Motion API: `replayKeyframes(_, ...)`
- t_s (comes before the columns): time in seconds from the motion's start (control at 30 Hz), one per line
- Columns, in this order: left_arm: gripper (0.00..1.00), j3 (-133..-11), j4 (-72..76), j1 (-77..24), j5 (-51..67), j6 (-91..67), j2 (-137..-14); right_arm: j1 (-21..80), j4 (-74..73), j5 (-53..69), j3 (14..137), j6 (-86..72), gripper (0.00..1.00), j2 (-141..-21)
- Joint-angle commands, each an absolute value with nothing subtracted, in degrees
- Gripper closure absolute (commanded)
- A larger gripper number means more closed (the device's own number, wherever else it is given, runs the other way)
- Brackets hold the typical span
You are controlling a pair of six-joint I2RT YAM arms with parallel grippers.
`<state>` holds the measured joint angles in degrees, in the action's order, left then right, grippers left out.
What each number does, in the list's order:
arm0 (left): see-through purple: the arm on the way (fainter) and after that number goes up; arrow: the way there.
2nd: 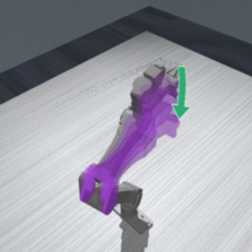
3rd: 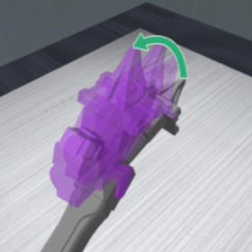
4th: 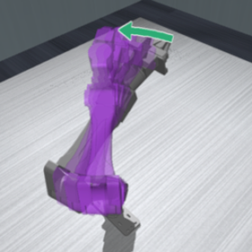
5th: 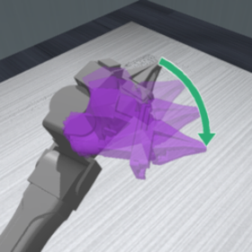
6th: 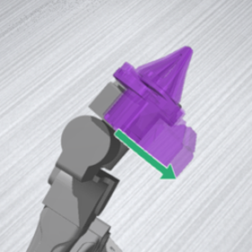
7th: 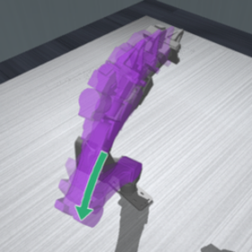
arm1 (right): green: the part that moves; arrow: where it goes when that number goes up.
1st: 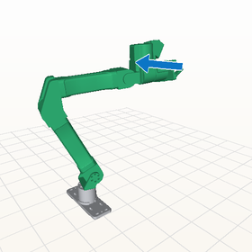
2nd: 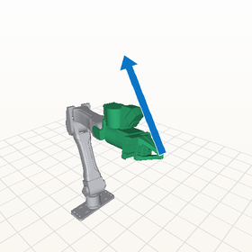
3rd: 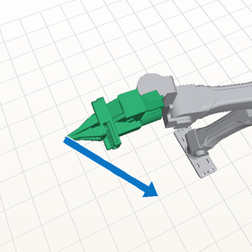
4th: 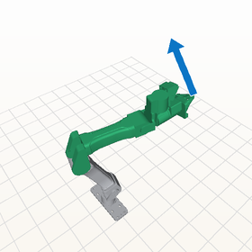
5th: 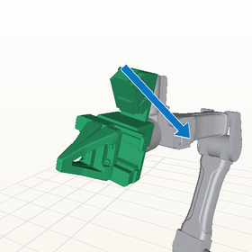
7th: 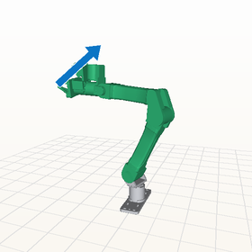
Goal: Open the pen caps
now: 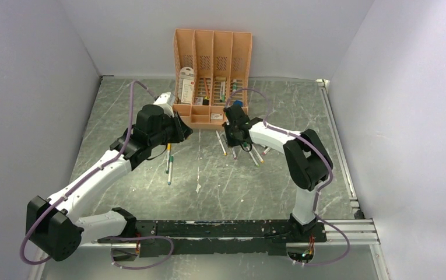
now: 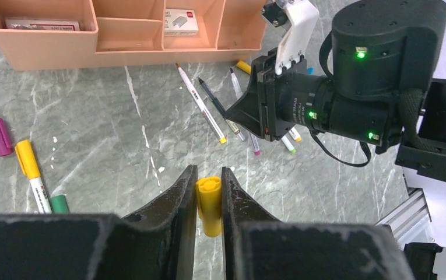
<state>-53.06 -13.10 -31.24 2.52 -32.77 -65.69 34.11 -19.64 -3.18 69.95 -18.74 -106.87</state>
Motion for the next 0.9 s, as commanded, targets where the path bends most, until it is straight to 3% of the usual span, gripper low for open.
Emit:
replayKeyframes(0.0,0.88,-53.7,-13.8,-30.8,1.1,-31.4,-65.5,33.5,-19.0,-2.8,72.6,-17.5,0.96,-109.0)
replayKeyframes(0.53,0.88,-54.2,-12.9,-30.9,1.6,-31.5,-67.6,33.3,-17.6,0.9,74.3,-17.6,0.77,-111.4)
replayKeyframes(0.87,0.87,-54.4,-14.2,-30.8,0.7,-31.3,-68.9,33.2,-18.4,1.0,74.5,-17.5,0.73,-110.3)
